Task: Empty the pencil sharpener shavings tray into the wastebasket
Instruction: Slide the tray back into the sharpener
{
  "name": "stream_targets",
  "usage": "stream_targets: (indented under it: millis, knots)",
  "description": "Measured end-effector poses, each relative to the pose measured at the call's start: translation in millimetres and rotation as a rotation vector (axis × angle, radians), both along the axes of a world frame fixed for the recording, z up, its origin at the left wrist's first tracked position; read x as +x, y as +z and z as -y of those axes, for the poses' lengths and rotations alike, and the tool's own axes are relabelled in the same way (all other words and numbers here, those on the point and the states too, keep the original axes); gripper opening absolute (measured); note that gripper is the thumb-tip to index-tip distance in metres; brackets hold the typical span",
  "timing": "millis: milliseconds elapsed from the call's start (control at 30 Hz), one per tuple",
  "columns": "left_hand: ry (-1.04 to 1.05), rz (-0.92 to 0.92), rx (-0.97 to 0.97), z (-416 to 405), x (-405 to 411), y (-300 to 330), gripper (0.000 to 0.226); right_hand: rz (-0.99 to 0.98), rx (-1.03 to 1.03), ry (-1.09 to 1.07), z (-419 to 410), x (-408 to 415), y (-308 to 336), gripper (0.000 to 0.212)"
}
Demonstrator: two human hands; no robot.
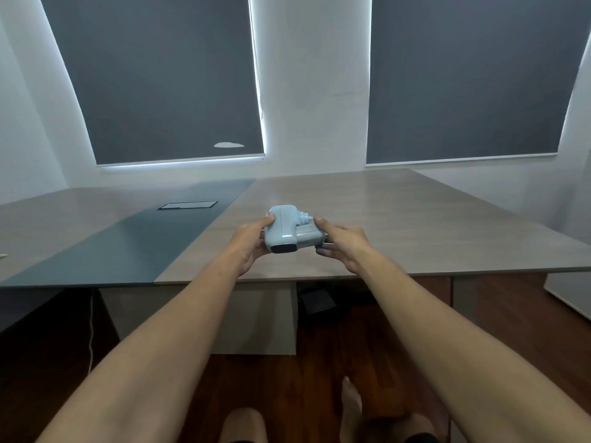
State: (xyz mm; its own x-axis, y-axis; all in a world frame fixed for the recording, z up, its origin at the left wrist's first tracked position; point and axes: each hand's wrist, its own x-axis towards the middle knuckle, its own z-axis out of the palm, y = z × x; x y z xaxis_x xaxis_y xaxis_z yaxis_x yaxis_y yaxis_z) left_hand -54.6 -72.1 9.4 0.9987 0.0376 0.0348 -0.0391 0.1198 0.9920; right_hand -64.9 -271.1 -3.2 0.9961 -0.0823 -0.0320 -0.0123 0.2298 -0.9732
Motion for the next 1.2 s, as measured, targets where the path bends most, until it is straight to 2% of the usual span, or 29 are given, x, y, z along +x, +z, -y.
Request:
stream_targets:
  millis: [100, 200, 400, 467, 600, 767, 1033, 1200]
  knots:
    - [-0.011, 0.004, 0.014, 3.5, 2.8, -1.3, 0.033, 0.001, 0.029, -0.001, 6.1, -2.7, -0.3, 0.048]
    - [-0.03, 0.015, 0.021, 5.8, 1.0, -5.0, 0.027, -0.01, 0.069, -0.01, 11.2, -3.7, -4.2, 0.042]
    - [-0.109, 0.041, 0.012, 15.1, -3.6, -8.4, 0.049, -0.014, 0.099, 0.046, 0.0, -3.5, -11.4, 0.046]
    - [-0.118, 0.05, -0.001, 19.3, -5.0, -6.3, 0.055, -0.014, 0.103, 0.058, -5.5, -4.1, -10.7, 0.049]
    - [-0.14, 0.058, -0.016, 18.0, -6.1, -2.8, 0.052, -0.049, 0.135, 0.088, -8.0, -5.1, -8.2, 0.075]
    - [-0.144, 0.068, 0.008, 9.1, -8.7, 0.7, 0.046, -0.073, 0.067, 0.14, -9.4, -6.3, -6.8, 0.077]
    - [0.054, 0.069, 0.03, -8.4, -8.6, -8.8, 0.025, -0.113, -0.031, 0.155, -20.7, -4.6, -6.9, 0.073]
    - [0.393, 0.06, 0.16, -31.4, 4.6, -18.4, 0.052, -0.127, -0.053, 0.11, -16.3, 0.0, -15.6, 0.072]
